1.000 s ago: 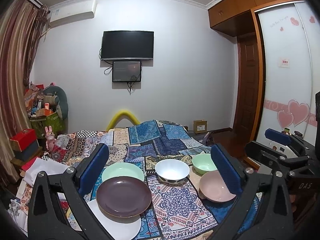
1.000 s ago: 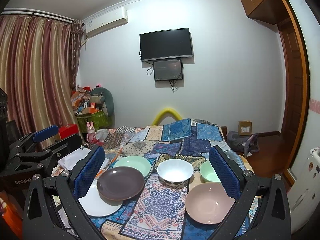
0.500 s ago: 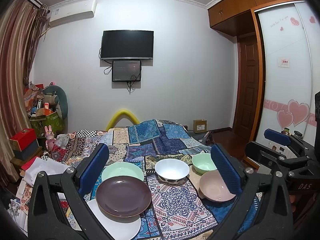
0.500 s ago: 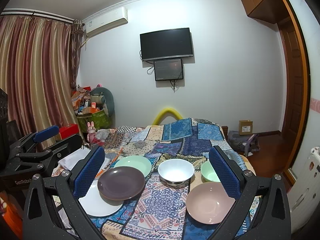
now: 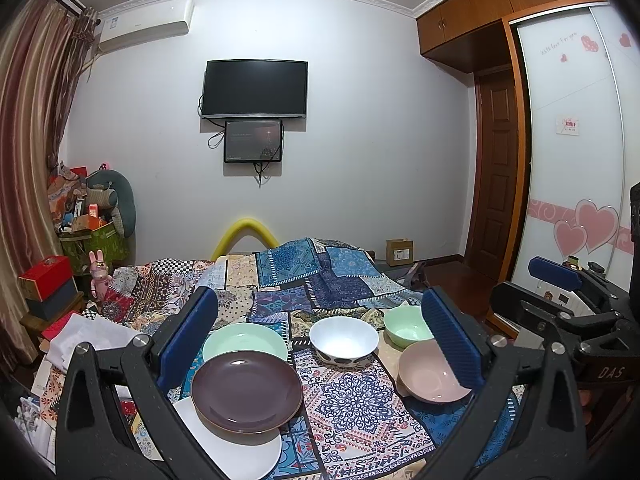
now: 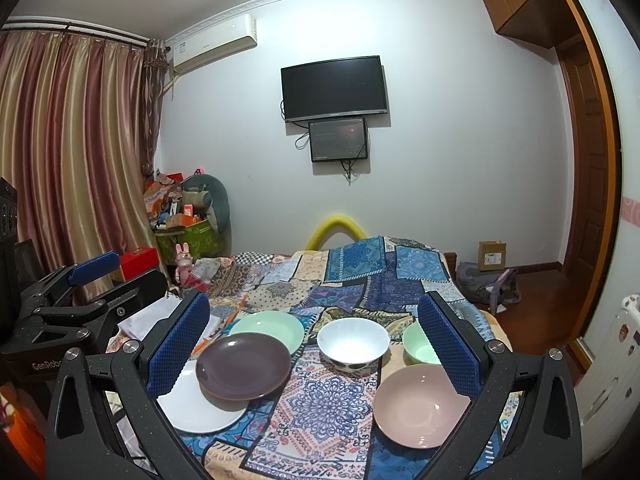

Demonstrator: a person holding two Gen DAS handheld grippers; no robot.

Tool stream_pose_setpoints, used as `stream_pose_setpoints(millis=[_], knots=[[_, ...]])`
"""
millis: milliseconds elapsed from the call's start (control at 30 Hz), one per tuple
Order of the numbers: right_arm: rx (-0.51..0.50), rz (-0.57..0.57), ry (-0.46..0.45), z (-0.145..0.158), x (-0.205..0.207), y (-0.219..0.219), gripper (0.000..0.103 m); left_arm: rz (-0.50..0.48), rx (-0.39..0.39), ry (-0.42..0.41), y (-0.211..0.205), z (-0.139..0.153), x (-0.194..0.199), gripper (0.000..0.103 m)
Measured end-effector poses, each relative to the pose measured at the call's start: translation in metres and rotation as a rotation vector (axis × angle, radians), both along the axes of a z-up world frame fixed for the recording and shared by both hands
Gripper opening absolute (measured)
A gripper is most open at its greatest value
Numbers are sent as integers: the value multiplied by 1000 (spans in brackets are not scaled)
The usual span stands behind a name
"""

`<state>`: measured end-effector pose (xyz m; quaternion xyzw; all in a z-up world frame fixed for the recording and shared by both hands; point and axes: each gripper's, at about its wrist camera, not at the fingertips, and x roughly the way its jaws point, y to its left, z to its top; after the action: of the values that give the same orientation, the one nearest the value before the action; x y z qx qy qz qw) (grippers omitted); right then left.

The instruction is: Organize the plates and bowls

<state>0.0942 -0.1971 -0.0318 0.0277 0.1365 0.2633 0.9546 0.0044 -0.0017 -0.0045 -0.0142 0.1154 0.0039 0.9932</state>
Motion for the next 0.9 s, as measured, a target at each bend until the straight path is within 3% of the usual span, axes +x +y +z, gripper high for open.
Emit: stream_pose_setpoints(millis=[533, 800, 900], knots=[[-20, 11, 33, -7, 11, 12, 103, -11, -32, 12, 13, -9, 4, 103], [-50, 39, 94, -26, 30, 34, 103, 9, -58, 89, 40, -23, 24, 103], [-59, 49, 134, -37, 42, 42, 103, -10, -69, 153, 56, -32, 38, 103]])
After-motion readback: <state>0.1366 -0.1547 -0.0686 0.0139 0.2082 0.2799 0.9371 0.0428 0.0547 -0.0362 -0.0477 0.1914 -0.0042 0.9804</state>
